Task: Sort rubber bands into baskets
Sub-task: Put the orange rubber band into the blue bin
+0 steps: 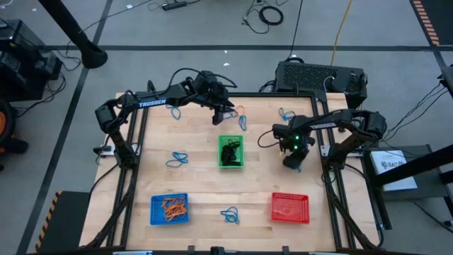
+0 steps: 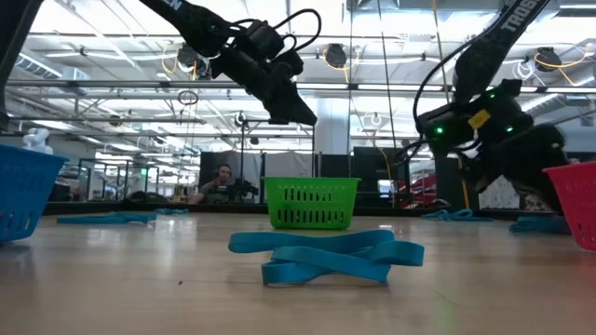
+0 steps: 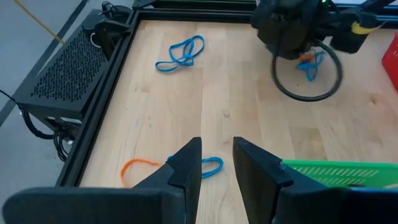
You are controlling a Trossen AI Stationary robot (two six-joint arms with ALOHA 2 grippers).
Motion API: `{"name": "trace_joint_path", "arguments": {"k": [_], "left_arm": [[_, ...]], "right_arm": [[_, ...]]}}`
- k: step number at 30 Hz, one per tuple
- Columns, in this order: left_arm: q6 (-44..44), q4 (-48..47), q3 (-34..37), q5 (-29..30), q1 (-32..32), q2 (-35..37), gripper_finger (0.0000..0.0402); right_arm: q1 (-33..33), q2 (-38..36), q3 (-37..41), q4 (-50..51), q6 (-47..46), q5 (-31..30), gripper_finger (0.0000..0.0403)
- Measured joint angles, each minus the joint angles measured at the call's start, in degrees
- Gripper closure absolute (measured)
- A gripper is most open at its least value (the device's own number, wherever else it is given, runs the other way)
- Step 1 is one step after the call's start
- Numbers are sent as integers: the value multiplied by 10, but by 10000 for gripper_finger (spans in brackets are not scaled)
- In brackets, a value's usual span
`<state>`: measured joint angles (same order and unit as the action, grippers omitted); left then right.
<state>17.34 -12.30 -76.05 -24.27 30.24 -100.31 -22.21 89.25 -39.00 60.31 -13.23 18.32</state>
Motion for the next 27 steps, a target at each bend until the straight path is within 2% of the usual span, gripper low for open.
{"name": "trace_joint_path", "arguments": {"k": [2,8,16,19,23,27], "left_arm": [[-3,0,0,0,0,0,302],[-7,0,0,0,-1,0,302],[-20,-29,0,-13,-19,0,302],[-20,-56,1,-45,-28,1,302],[-20,-50,16,-102,-49,1,302],[-19,-24,35,-98,-80,1,302]], "right_arm": [[2,0,-8,13,9,-1,394],[11,0,-64,24,43,-40,400],[29,0,-170,26,54,-192,402],[47,-3,-179,-43,76,-215,402],[71,-21,-146,-243,103,-190,402],[90,-26,-128,-375,95,-177,402]]}}
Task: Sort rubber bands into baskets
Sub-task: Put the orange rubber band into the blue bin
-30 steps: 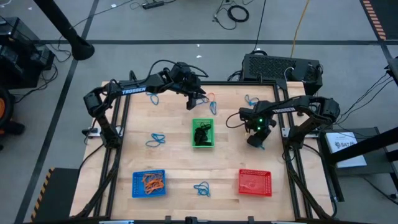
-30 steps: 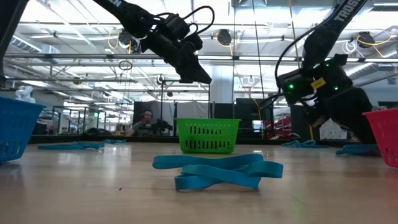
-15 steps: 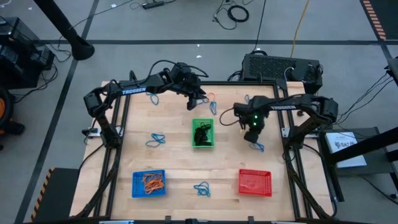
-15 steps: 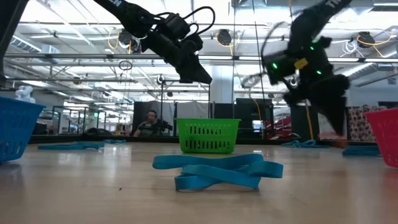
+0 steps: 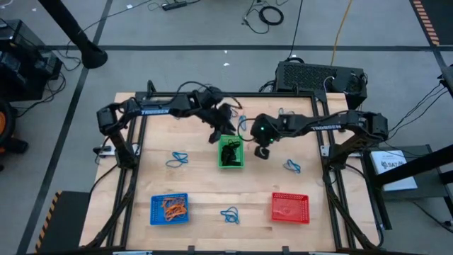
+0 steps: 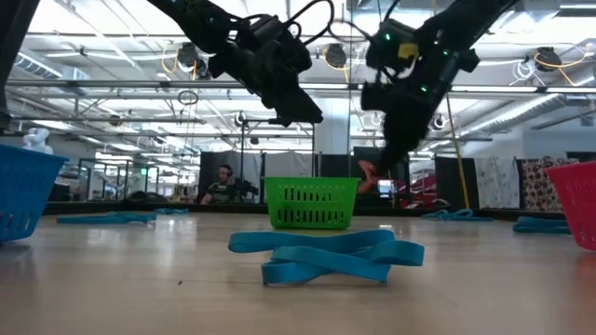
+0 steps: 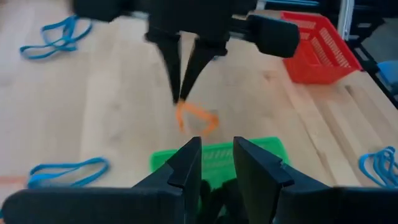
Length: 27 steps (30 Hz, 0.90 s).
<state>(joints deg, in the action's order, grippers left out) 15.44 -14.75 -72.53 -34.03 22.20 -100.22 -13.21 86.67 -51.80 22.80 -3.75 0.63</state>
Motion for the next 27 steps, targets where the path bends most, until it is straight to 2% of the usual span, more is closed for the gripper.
{"name": "trace_joint_path", "arguments": {"k": [5,7,10,12,27], "left_arm": [[-1,58,21,11,-33,0,302],[-3,68,21,44,-45,0,302],[-33,85,21,125,-60,0,302],[-47,95,21,148,-66,0,302],[-77,53,21,153,-91,0,302]], "right_arm": [[24,0,0,-92,0,12,403],[30,0,0,-109,3,13,403],[36,-1,0,-122,9,12,403],[38,-2,0,-129,13,12,403],[39,-2,0,-137,-1,12,402]]}}
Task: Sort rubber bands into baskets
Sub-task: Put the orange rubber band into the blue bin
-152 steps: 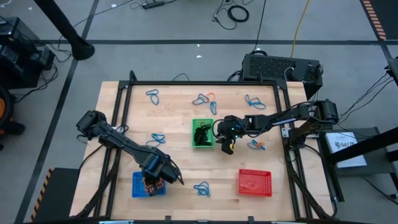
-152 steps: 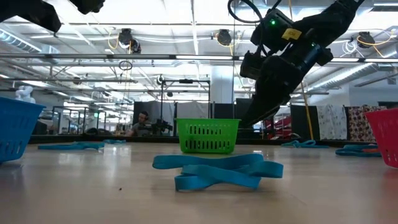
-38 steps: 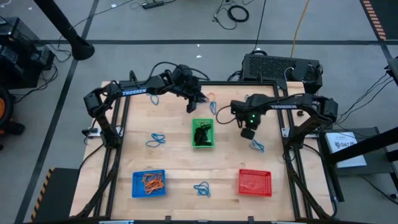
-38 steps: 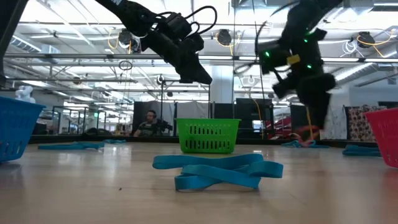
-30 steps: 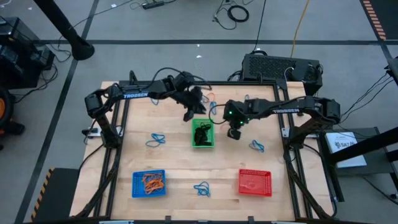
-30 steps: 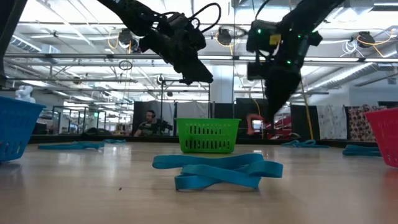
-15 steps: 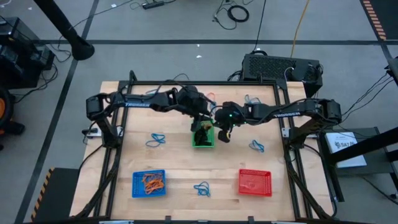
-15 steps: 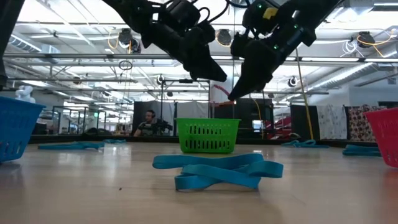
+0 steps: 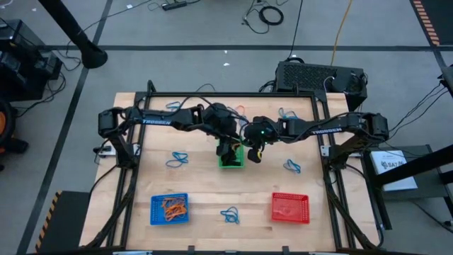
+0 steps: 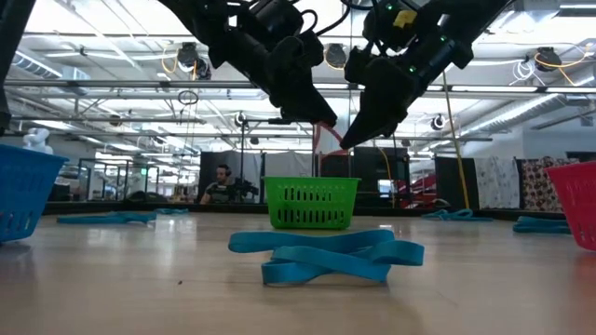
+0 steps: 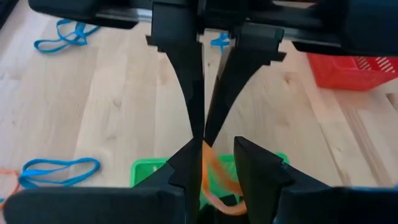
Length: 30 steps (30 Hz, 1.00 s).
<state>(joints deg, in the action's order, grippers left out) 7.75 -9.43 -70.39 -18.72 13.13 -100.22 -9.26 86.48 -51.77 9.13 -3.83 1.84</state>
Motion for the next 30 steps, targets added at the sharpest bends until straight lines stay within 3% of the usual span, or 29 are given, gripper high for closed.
{"name": "trace_joint_path", "arguments": {"k": [30], "left_arm": [[-15,0,-1,21,-8,-11,302]], "right_arm": [[-1,0,1,-7,-13,12,402]]}}
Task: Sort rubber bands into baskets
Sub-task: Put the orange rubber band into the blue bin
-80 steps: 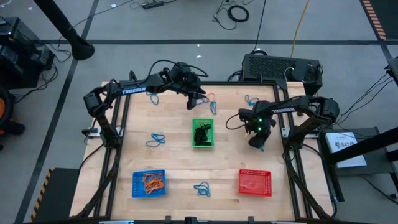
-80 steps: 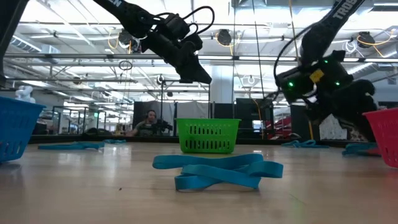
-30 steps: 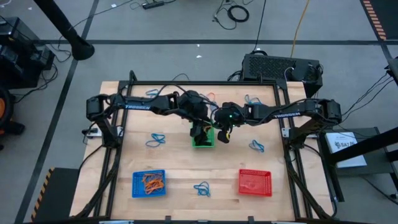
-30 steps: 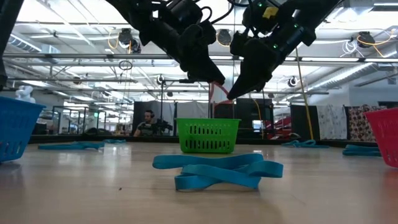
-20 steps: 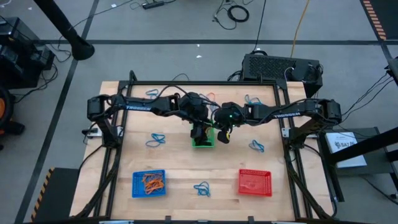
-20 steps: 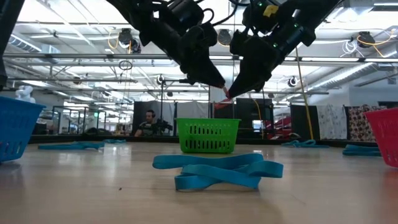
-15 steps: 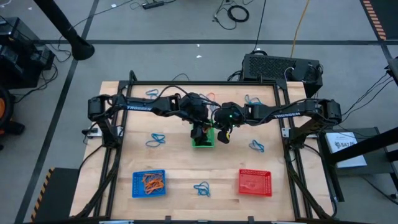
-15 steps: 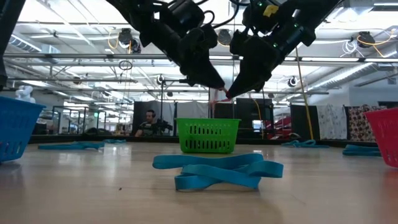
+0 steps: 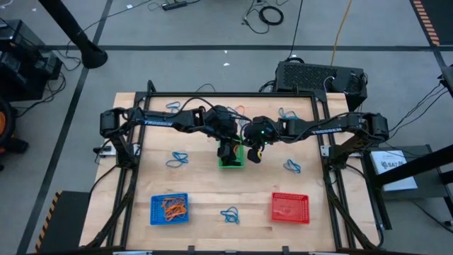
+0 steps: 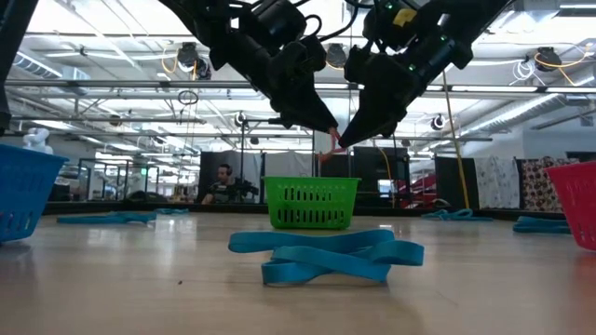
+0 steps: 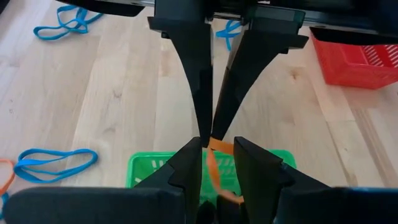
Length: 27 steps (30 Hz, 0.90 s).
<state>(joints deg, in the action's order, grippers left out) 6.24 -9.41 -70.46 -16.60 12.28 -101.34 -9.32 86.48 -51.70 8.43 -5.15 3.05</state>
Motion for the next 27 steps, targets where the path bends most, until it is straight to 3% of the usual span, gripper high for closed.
{"name": "trace_joint_path", "arguments": {"k": [12,27], "left_arm": [[-17,13,0,0,-2,0,302],[-15,-5,0,41,-3,0,302]], "right_arm": [[-4,0,0,-9,-11,-22,402],[-4,0,0,-9,-13,-15,403]]}}
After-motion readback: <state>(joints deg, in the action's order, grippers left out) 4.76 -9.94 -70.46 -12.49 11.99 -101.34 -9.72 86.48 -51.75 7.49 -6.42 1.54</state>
